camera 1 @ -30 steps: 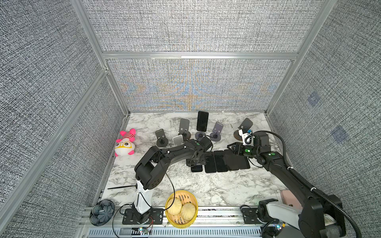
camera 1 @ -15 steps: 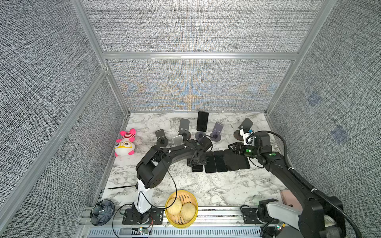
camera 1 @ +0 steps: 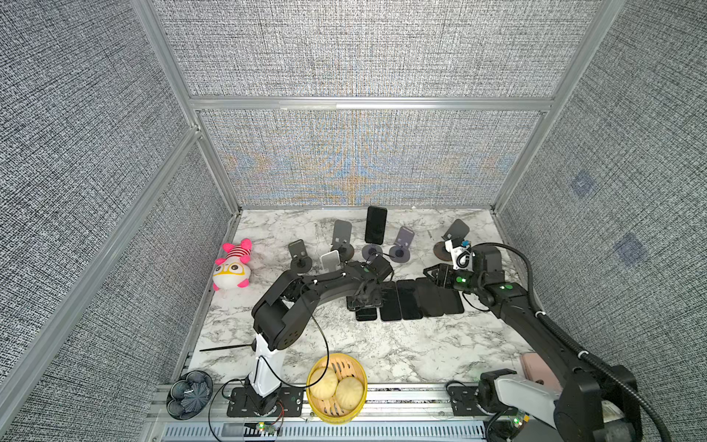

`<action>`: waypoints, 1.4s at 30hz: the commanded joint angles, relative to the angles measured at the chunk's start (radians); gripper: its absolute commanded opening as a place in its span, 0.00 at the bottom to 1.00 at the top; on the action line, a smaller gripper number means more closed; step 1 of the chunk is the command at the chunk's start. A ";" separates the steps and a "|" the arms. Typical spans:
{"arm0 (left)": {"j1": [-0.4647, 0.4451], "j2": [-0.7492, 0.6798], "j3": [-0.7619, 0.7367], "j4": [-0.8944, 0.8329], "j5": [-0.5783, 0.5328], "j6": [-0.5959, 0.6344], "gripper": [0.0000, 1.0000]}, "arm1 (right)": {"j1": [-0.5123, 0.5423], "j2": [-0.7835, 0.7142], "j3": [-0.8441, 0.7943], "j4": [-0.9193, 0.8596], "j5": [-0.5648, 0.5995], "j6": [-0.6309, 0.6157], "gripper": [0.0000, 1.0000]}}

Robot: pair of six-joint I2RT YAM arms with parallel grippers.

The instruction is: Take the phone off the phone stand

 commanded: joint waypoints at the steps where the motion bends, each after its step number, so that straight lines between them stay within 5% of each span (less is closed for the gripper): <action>1: 0.003 0.001 -0.012 0.033 0.020 0.003 0.70 | 0.001 -0.004 -0.002 -0.002 0.004 -0.002 0.42; 12: 0.003 -0.008 -0.028 0.049 0.031 0.014 0.85 | 0.000 -0.010 -0.008 -0.003 0.008 -0.002 0.41; 42: -0.013 -0.039 -0.062 0.110 0.118 0.053 0.84 | 0.001 -0.010 -0.005 -0.003 0.009 0.004 0.41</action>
